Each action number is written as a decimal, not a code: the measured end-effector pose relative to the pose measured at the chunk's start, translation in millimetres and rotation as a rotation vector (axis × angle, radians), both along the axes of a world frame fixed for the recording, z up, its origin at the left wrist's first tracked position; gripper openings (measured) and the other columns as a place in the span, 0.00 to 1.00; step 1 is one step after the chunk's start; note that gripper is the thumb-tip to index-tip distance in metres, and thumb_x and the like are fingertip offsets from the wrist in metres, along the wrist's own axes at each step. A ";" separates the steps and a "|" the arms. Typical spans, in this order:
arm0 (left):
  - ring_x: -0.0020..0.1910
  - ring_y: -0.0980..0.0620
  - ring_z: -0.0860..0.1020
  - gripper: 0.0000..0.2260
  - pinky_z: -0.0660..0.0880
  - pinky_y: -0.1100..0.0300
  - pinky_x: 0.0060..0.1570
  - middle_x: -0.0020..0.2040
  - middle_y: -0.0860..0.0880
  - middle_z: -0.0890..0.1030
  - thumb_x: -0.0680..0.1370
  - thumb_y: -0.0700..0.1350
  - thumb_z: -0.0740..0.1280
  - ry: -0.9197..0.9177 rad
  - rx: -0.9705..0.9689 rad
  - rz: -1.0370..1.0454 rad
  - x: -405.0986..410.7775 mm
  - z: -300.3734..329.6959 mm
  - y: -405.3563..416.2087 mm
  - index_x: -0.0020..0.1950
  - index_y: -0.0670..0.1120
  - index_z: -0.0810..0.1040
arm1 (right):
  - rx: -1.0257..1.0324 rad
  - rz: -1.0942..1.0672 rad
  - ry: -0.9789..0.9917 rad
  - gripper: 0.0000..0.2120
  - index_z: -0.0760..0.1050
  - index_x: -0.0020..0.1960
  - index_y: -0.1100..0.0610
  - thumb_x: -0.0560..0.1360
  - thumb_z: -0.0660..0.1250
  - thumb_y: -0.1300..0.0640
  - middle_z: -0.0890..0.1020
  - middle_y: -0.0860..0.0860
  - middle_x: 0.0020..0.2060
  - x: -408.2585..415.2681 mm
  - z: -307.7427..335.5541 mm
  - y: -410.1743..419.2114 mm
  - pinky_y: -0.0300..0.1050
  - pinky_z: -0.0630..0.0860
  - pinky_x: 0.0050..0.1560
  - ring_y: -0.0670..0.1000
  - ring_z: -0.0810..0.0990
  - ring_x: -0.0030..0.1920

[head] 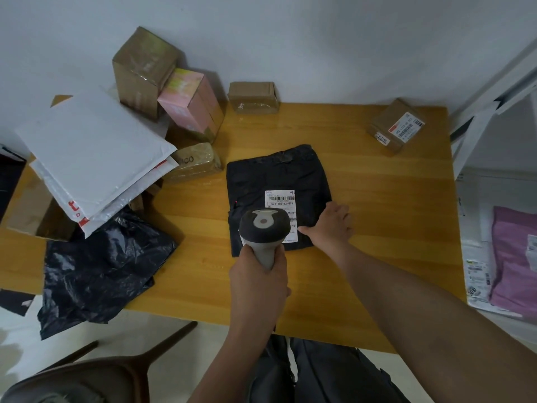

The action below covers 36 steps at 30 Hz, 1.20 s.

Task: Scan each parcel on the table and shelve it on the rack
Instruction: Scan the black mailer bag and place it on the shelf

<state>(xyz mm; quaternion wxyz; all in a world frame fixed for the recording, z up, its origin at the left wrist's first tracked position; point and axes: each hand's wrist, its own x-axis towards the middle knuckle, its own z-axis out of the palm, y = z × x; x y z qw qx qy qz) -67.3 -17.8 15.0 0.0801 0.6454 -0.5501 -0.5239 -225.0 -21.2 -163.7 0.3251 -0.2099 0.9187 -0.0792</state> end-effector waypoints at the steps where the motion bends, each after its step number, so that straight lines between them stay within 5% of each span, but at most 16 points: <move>1: 0.26 0.52 0.80 0.12 0.78 0.60 0.28 0.33 0.43 0.80 0.80 0.49 0.65 0.004 0.003 0.007 -0.9 -0.3 -0.3 0.45 0.41 0.73 | 0.007 -0.003 -0.001 0.44 0.57 0.73 0.57 0.67 0.77 0.43 0.62 0.57 0.69 -0.6 0.2 -1.3 0.57 0.66 0.65 0.60 0.62 0.70; 15: 0.23 0.54 0.79 0.13 0.73 0.65 0.25 0.31 0.43 0.79 0.80 0.49 0.66 0.022 -0.015 0.060 -9.7 0.4 5.0 0.44 0.40 0.74 | -0.068 -0.197 -0.143 0.38 0.61 0.65 0.57 0.65 0.80 0.52 0.74 0.56 0.64 -8.3 -1.3 -8.6 0.55 0.67 0.66 0.60 0.71 0.66; 21: 0.29 0.47 0.79 0.09 0.73 0.67 0.25 0.35 0.38 0.80 0.79 0.46 0.68 0.121 -0.065 0.145 -4.1 4.5 16.7 0.47 0.40 0.75 | -0.314 -0.188 -0.334 0.21 0.69 0.70 0.57 0.78 0.66 0.61 0.76 0.54 0.64 -8.1 6.6 6.6 0.46 0.74 0.61 0.58 0.75 0.63; 25: 0.28 0.46 0.78 0.12 0.73 0.66 0.25 0.35 0.36 0.80 0.79 0.47 0.68 0.163 -0.111 0.168 6.8 11.3 39.1 0.46 0.37 0.75 | -0.432 -0.116 -0.250 0.22 0.65 0.73 0.56 0.80 0.56 0.67 0.75 0.55 0.64 -1.3 26.1 29.7 0.39 0.67 0.55 0.56 0.74 0.63; 28: 0.26 0.48 0.78 0.14 0.73 0.67 0.24 0.34 0.36 0.79 0.79 0.47 0.68 0.174 -0.151 0.163 19.8 19.4 68.7 0.46 0.36 0.75 | -0.478 -0.153 -0.270 0.22 0.68 0.70 0.56 0.79 0.55 0.69 0.77 0.55 0.60 7.2 39.8 53.2 0.37 0.73 0.47 0.55 0.77 0.55; 31: 0.24 0.51 0.79 0.14 0.75 0.65 0.24 0.34 0.37 0.80 0.80 0.47 0.67 0.186 -0.196 0.146 34.8 27.8 109.5 0.46 0.36 0.75 | -0.605 -0.366 -0.414 0.16 0.74 0.60 0.53 0.80 0.54 0.68 0.79 0.55 0.56 16.7 52.2 85.6 0.42 0.79 0.35 0.54 0.78 0.45; 36: 0.27 0.46 0.79 0.13 0.73 0.67 0.23 0.35 0.34 0.79 0.80 0.46 0.67 0.276 -0.262 0.170 55.2 43.1 193.8 0.46 0.35 0.74 | -0.687 -0.410 -0.471 0.20 0.71 0.69 0.53 0.81 0.56 0.67 0.78 0.54 0.60 29.0 72.0 169.1 0.50 0.81 0.46 0.58 0.80 0.52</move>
